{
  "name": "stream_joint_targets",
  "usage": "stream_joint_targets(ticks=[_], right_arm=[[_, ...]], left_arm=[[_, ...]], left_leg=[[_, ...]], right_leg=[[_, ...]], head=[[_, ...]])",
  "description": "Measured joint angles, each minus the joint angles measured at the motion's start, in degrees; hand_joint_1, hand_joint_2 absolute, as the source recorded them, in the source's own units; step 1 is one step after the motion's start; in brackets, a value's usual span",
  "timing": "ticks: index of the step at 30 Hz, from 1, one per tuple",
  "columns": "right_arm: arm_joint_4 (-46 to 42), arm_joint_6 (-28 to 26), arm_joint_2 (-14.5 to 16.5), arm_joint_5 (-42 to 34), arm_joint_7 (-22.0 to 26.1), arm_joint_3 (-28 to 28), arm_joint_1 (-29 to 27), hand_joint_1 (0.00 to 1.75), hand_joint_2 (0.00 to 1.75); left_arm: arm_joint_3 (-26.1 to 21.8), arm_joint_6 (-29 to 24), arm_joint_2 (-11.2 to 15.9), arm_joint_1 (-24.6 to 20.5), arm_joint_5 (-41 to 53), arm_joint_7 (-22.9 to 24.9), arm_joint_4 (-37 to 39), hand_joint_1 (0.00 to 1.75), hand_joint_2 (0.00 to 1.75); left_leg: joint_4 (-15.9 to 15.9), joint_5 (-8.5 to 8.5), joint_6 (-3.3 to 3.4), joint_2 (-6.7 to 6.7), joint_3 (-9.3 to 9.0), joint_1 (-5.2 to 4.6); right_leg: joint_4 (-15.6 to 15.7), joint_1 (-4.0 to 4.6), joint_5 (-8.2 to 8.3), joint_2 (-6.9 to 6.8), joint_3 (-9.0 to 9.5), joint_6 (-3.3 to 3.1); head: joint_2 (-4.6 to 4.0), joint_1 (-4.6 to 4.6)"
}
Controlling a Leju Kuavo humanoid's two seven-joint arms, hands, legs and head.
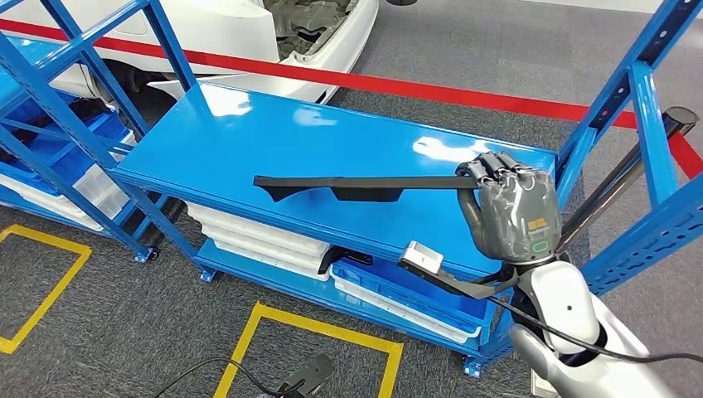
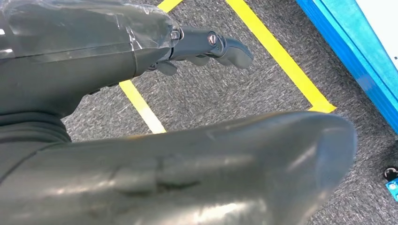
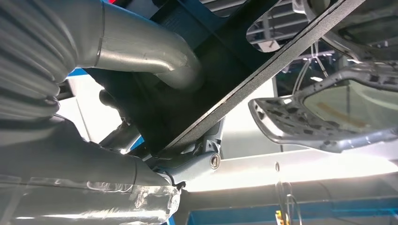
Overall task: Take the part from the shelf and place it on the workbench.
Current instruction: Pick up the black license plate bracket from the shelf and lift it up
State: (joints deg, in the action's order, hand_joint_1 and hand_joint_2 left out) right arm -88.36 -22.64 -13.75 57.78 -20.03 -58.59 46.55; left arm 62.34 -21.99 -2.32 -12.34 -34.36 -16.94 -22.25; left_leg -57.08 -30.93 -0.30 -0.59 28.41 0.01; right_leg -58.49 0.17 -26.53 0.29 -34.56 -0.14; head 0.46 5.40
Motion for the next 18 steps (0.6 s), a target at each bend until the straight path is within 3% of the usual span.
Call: stream_joint_targets(ticks=[18], right_arm=[[-5.8,-1.0,0.0,2.3,0.3,1.5,-2.6,1.75,1.75]], left_arm=[[0.0,-0.7,0.0,-0.2,0.3,-0.3,0.0,0.00,0.00]], left_leg=[[0.0,0.00,0.00,0.00,0.00,0.00]], right_leg=[[0.0,0.00,0.00,0.00,0.00,0.00]], head=[[0.00,-0.01]])
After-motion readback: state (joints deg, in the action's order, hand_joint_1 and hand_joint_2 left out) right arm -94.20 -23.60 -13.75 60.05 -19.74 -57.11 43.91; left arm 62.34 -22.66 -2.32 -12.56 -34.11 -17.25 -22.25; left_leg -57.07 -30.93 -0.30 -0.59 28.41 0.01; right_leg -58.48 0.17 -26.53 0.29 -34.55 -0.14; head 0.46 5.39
